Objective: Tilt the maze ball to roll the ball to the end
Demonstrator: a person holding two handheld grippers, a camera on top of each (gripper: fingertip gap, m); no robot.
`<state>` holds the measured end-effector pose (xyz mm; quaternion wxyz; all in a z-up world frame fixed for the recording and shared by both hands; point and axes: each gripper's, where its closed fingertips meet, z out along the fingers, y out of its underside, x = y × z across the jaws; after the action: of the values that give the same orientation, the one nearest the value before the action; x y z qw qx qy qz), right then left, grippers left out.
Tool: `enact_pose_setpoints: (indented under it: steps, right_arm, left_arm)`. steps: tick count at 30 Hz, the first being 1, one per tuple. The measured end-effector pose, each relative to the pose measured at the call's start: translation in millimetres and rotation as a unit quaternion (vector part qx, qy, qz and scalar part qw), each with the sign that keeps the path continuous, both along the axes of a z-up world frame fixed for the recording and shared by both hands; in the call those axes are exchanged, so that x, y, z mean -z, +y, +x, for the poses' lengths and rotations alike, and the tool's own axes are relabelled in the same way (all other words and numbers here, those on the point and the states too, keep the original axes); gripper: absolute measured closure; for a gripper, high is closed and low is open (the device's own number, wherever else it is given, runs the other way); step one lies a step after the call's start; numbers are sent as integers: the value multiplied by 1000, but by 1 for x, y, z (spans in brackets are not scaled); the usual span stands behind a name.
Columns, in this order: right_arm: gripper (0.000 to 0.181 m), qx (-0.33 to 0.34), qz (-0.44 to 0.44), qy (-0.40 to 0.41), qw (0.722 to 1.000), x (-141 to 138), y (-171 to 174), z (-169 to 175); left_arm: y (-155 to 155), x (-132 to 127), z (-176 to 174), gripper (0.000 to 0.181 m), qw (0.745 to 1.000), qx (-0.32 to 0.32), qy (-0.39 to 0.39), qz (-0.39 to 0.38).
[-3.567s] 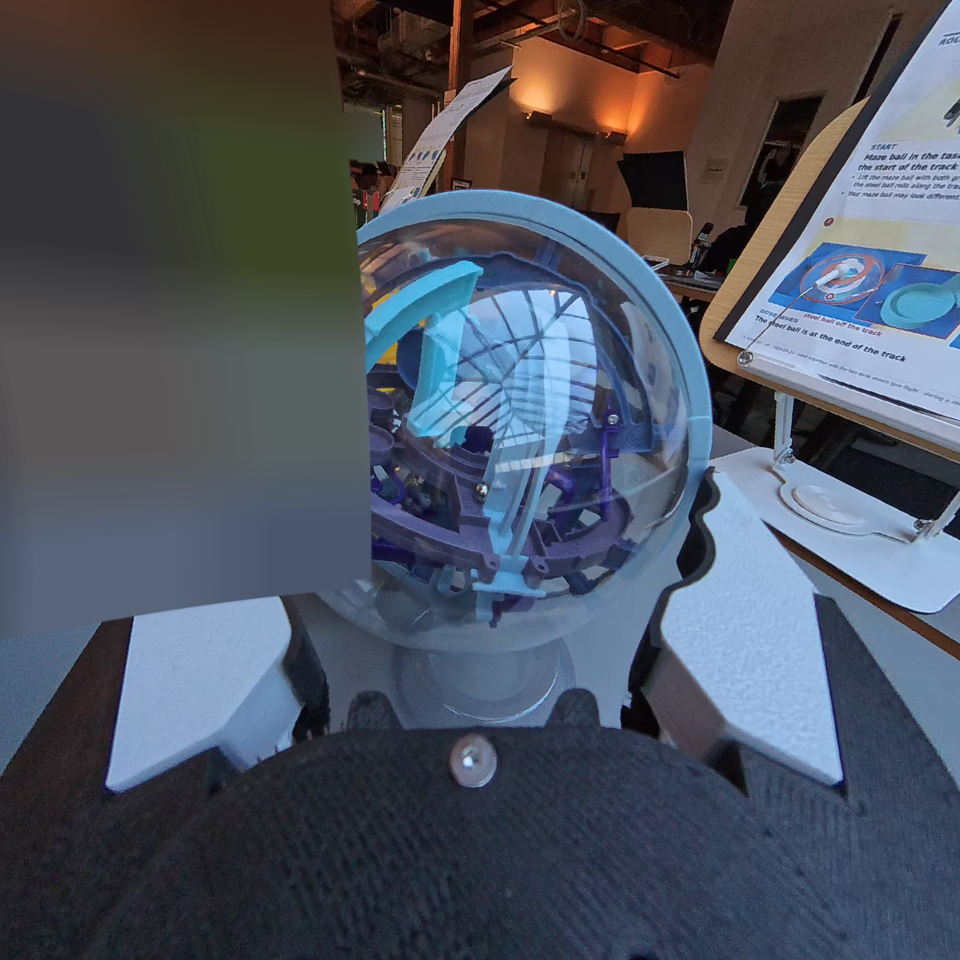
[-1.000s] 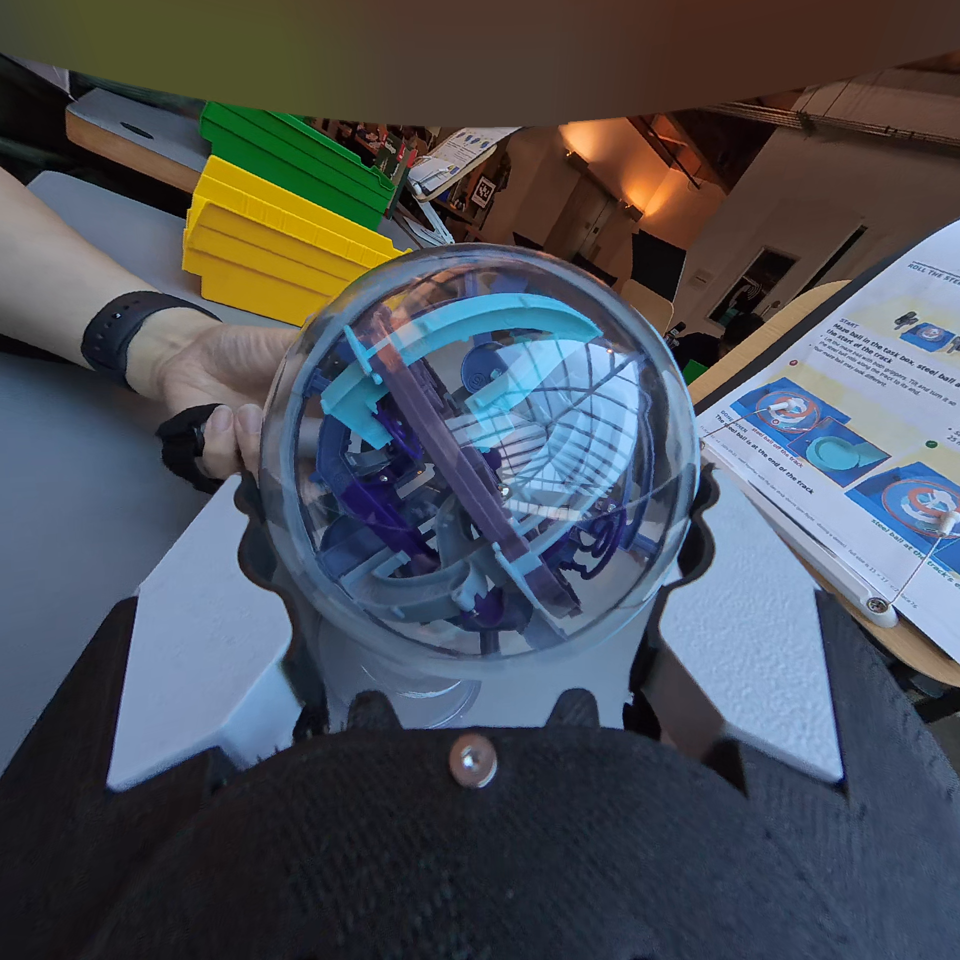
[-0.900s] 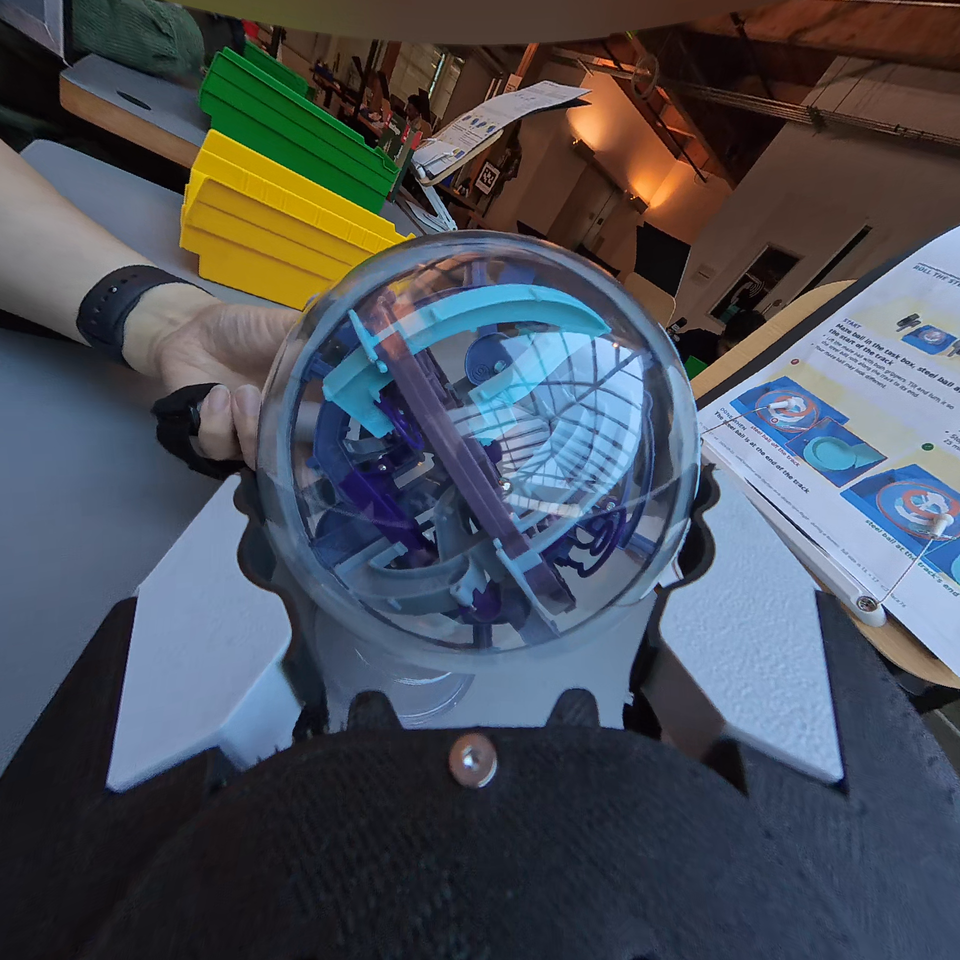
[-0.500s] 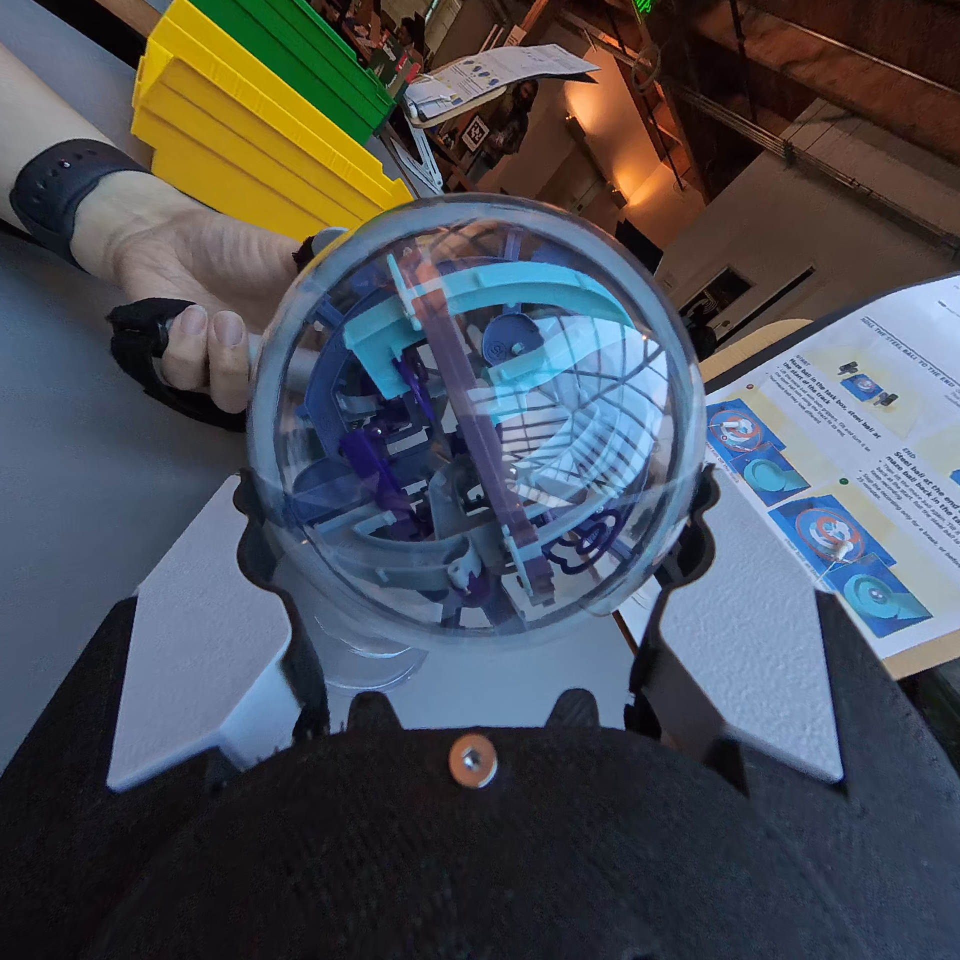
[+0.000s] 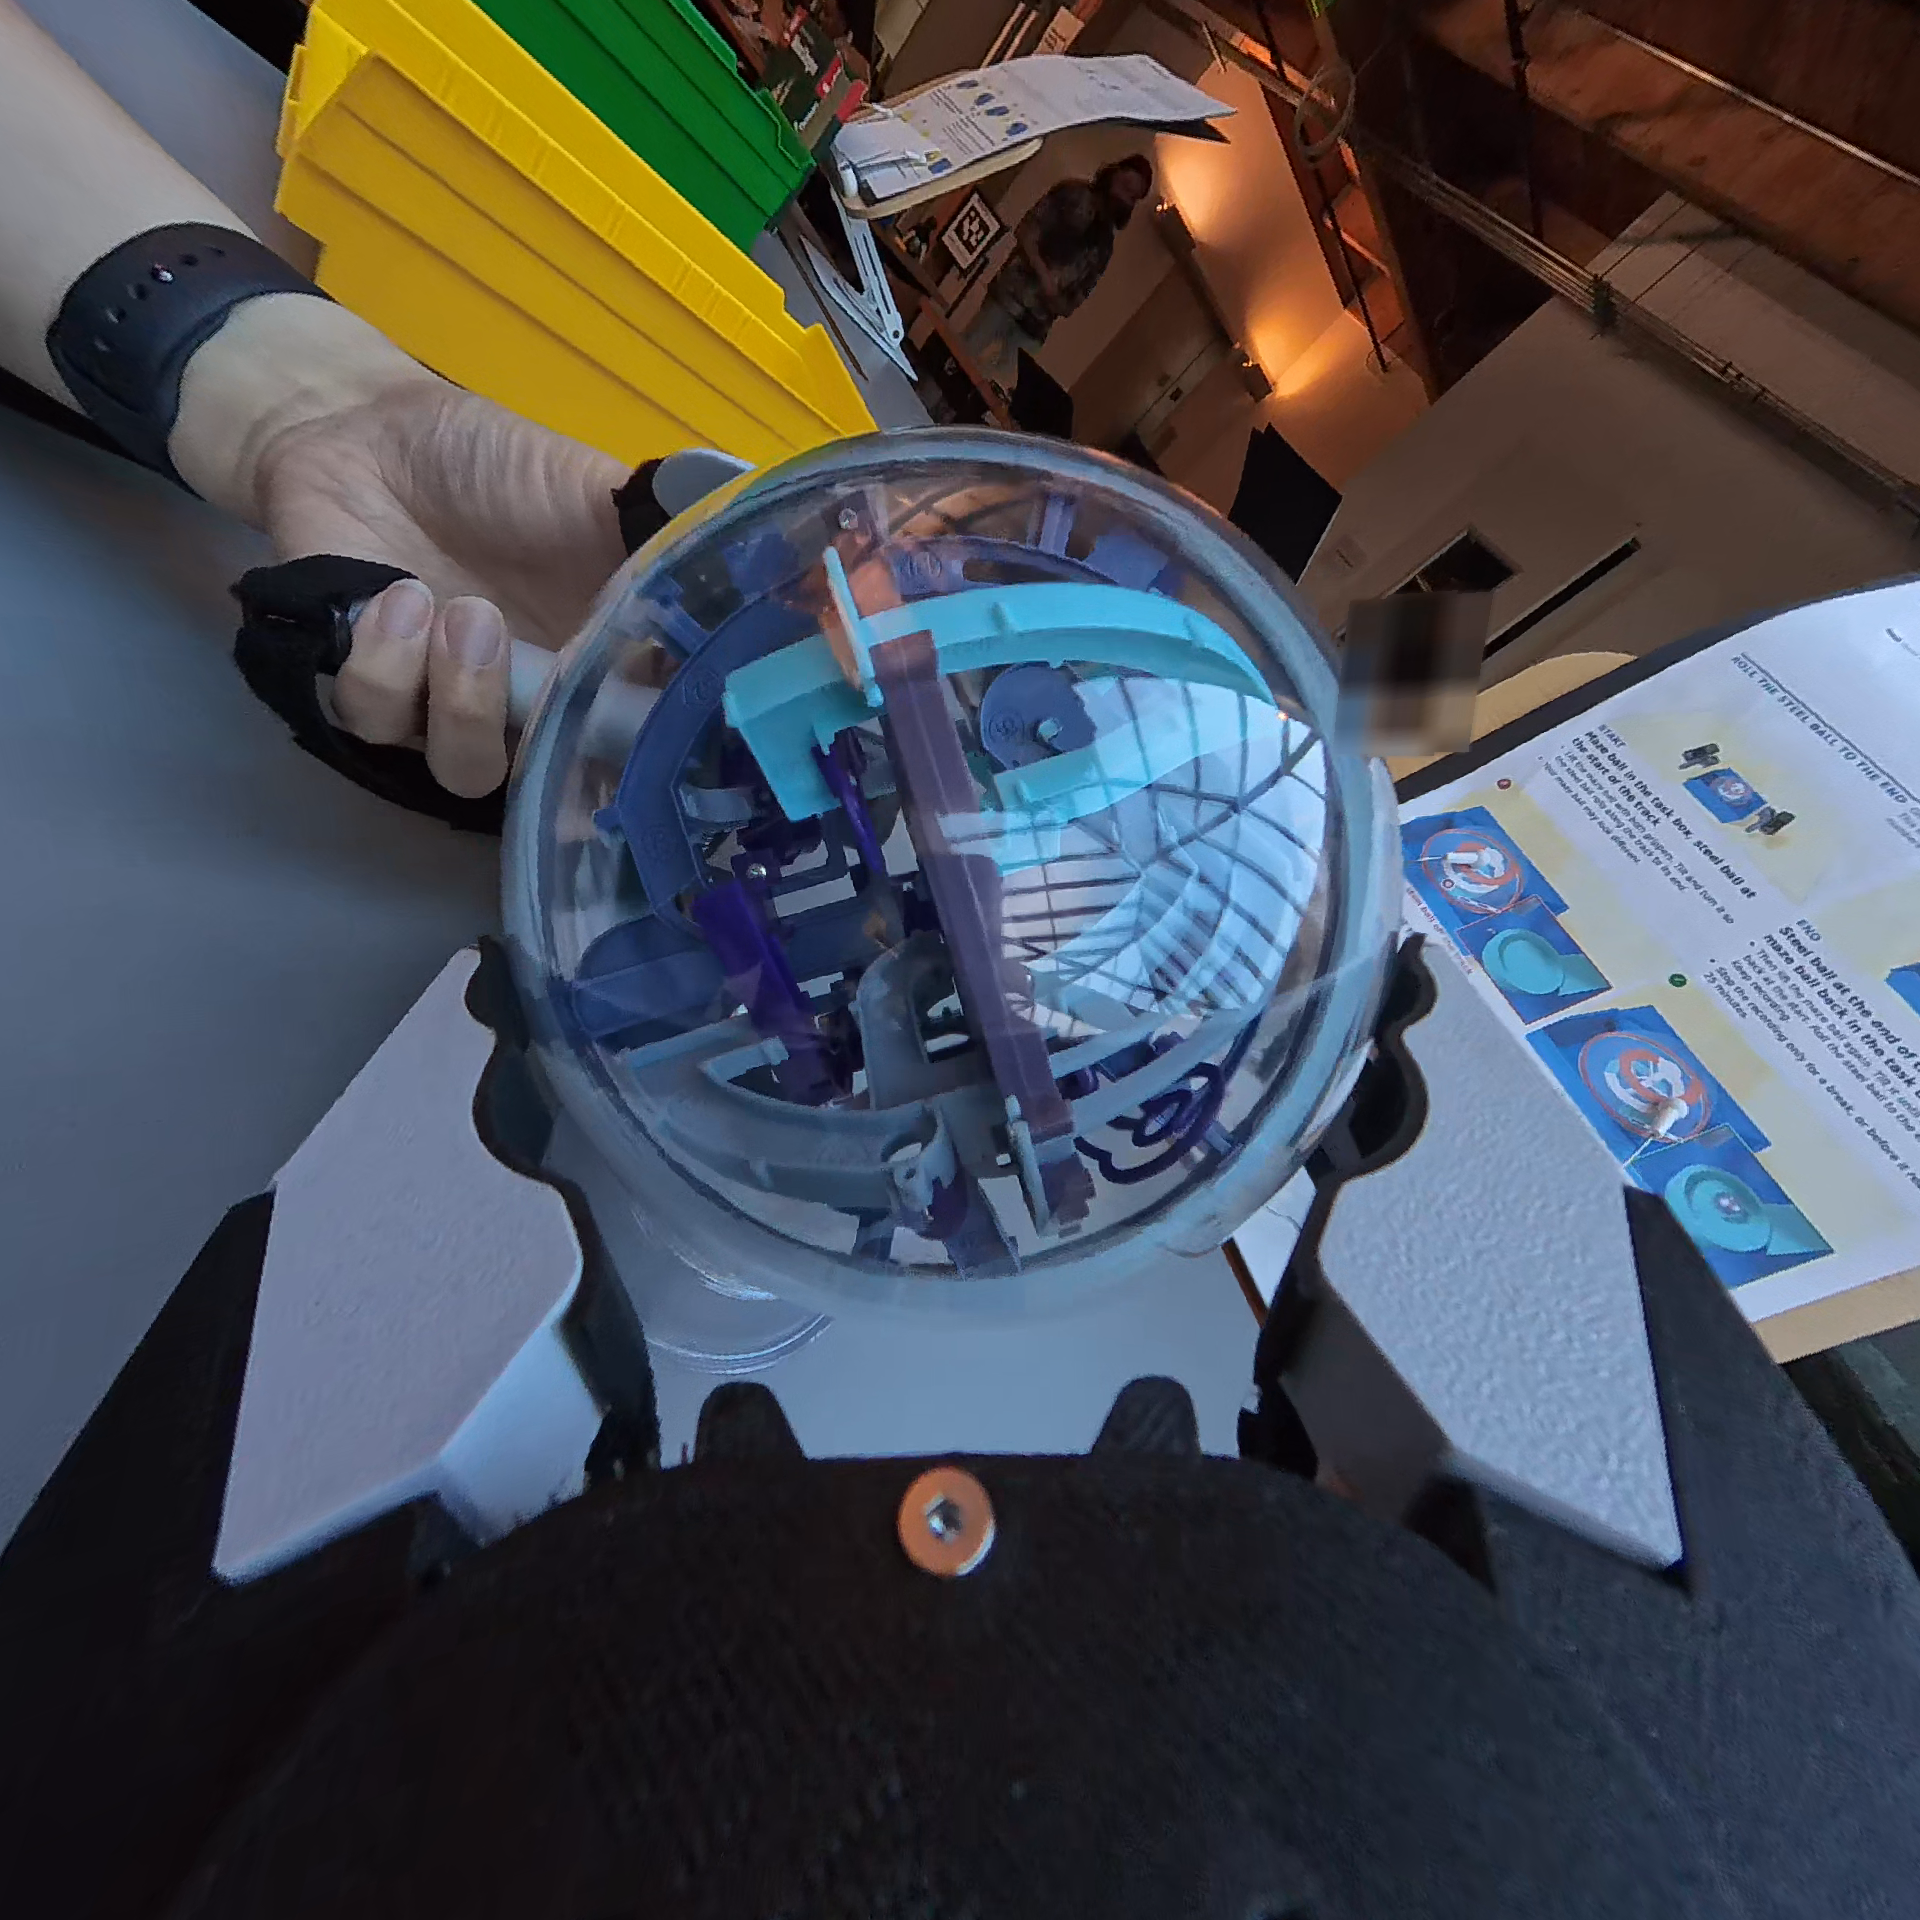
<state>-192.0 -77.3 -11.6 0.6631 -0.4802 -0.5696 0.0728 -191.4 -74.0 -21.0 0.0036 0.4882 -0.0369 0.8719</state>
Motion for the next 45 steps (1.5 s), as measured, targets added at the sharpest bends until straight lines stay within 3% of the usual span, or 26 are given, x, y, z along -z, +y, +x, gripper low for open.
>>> enact_pose_setpoints:
  steps: [17,30,34,45]
  right_arm:
    - [27,9,33,7,999,-9,-2,1]
    - [27,-6,5,35,999,-8,-1,1]
    - [27,-10,-36,47,998,-3,3,2]
    - [27,-20,-81,66,994,7,8,0]
  left_arm:
    - [5,-9,-2,22,999,-38,10,31]
    - [9,-6,-1,23,999,-31,2,-17]
    - [13,1,0,23,997,-38,15,-60]
    - [15,9,-4,23,993,-55,51,-92]
